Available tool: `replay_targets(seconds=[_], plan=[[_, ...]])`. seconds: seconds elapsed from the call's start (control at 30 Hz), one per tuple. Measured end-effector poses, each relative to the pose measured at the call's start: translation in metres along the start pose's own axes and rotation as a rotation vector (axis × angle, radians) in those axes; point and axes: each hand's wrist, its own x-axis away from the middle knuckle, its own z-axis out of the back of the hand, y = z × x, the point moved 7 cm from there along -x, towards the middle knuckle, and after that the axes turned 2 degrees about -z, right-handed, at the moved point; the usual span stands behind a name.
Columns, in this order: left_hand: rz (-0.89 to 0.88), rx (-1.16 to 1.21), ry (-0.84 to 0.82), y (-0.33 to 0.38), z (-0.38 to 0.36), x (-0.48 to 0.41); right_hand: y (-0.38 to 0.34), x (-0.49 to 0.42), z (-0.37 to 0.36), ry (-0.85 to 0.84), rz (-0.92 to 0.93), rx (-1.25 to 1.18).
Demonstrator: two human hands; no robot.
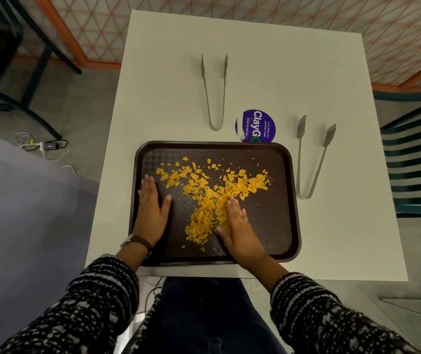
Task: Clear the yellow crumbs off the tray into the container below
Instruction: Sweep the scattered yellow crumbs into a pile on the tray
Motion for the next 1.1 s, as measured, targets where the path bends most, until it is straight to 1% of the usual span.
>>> replay_targets(seconds=[0.13,0.23,0.3,0.4,0.47,0.57,0.63,0.77,0.9,1.0,1.1], plan=[[0.051,-0.072,0.006,-0.001,-0.005,-0.027,0.022,0.003,0.033,0.117,-0.076,-0.015],[0.023,-0.129,-0.025,0.010,-0.021,-0.027,0.053,0.000,0.060,0.196,-0.159,0.011],[-0.066,-0.118,-0.099,0.026,-0.040,-0.014,0.068,-0.005,0.074,0.238,-0.206,0.014],[-0.236,-0.108,-0.284,0.049,-0.075,0.019,0.078,-0.019,0.084,0.252,-0.250,-0.014],[-0.258,-0.050,-0.350,0.055,-0.086,0.038,0.082,-0.029,0.085,0.247,-0.300,-0.055],[-0.196,0.060,-0.287,0.056,-0.074,0.046,0.081,-0.045,0.081,0.261,-0.348,-0.071],[-0.157,0.097,-0.237,0.050,-0.059,0.043,0.073,-0.050,0.070,0.258,-0.327,-0.053],[-0.092,0.075,-0.139,0.026,-0.027,0.015,0.034,-0.043,0.040,0.181,-0.190,-0.050],[0.028,0.046,0.020,0.004,0.003,-0.019,0.002,-0.031,0.020,0.030,-0.047,-0.098],[0.069,0.055,0.021,0.001,0.005,-0.038,0.006,-0.031,0.031,0.071,-0.026,-0.131],[0.037,-0.030,0.018,0.011,-0.006,-0.056,0.030,-0.039,0.058,0.162,-0.080,-0.113]])
